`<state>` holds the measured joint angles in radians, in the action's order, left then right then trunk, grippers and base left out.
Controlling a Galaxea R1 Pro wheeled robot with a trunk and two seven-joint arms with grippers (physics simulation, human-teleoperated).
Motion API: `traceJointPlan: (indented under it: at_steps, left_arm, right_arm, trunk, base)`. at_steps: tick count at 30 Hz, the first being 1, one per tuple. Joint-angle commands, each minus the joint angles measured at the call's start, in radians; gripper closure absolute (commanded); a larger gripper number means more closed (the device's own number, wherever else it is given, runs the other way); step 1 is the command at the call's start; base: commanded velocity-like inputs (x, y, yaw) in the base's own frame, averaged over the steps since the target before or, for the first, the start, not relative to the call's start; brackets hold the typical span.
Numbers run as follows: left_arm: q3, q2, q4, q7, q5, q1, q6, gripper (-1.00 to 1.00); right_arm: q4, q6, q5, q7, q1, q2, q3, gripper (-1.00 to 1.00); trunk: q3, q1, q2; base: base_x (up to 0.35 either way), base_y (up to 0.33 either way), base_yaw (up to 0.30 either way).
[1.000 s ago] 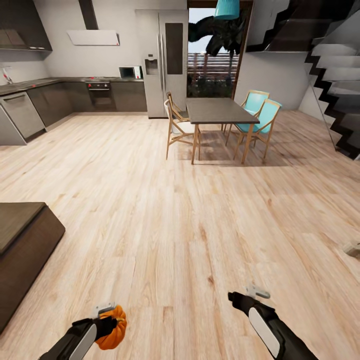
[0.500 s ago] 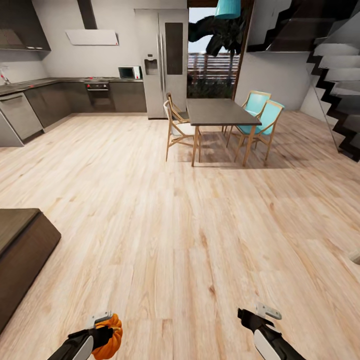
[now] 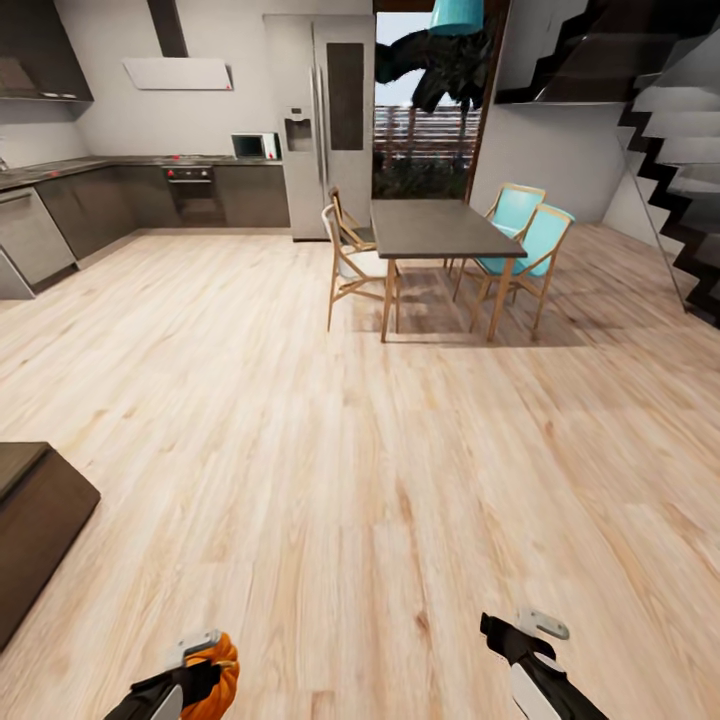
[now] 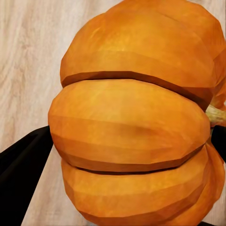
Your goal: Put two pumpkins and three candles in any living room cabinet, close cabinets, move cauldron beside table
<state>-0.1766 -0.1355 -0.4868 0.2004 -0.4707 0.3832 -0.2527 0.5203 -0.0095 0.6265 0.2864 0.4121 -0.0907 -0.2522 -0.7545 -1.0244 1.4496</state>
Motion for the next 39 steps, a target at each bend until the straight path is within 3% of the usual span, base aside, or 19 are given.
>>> traceJointPlan:
  at_steps: [1,12,31,39]
  left_arm:
    - [-0.008,-0.001,-0.002,0.010,-0.010,0.000,-0.003,1.00]
    - [-0.017,-0.001,0.000,0.010,-0.011,0.000,0.032,1.00]
    - [-0.030,0.000,0.000,0.010,-0.011,0.000,0.033,1.00]
    - [-0.031,0.000,0.000,0.010,-0.011,0.000,0.033,1.00]
  right_arm:
    - [0.001,-0.002,0.008,0.007,0.001,-0.001,-0.009,-1.00]
    - [0.002,-0.005,0.008,0.007,0.001,-0.001,-0.008,-1.00]
    - [0.003,-0.008,0.016,0.000,0.001,-0.001,-0.007,-1.00]
    - [0.001,-0.009,0.021,-0.001,0.001,-0.001,-0.005,-1.00]
  trunk:
    - [-0.001,-0.001,0.000]
    - [-0.001,-0.001,0.000]
    - [-0.001,-0.001,0.000]
    - [-0.005,-0.001,0.000]
  base:
    - [0.326,-0.075,0.000]
    - [0.326,-0.076,0.000]
    - [0.326,-0.076,-0.001]
    - [0.325,-0.082,-0.157]
